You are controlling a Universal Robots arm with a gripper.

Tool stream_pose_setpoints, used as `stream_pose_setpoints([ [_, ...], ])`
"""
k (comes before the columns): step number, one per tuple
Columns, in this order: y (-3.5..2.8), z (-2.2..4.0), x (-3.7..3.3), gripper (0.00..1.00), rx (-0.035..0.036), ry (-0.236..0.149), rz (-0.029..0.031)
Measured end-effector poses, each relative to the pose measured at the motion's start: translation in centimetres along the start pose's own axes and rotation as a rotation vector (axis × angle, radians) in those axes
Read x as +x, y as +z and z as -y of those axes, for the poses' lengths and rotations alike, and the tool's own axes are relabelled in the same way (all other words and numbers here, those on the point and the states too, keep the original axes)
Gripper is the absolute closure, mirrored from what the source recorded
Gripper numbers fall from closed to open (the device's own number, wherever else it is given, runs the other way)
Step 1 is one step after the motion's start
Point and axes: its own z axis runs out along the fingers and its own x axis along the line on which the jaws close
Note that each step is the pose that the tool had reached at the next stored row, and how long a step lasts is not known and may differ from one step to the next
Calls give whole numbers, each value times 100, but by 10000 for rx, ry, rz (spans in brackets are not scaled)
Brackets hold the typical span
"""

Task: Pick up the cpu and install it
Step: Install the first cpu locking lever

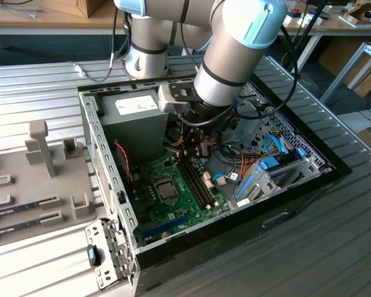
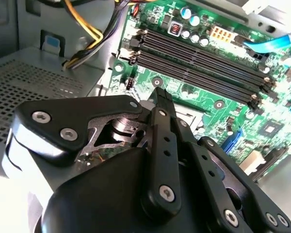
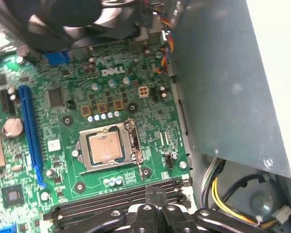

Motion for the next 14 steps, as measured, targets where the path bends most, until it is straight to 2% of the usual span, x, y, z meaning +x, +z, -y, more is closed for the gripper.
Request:
stream_pose_setpoints([
  [3, 16, -29, -17, 89, -39, -52, 227],
  [4, 22, -63, -17, 89, -54, -60, 309],
  [5, 26, -107, -10, 89, -54, -63, 339],
  [8, 33, -183, 7, 89, -47, -112, 347],
  [11, 32, -184, 11, 89, -81, -643, 293],
  [14, 29, -175, 63, 89, -83, -663, 292],
])
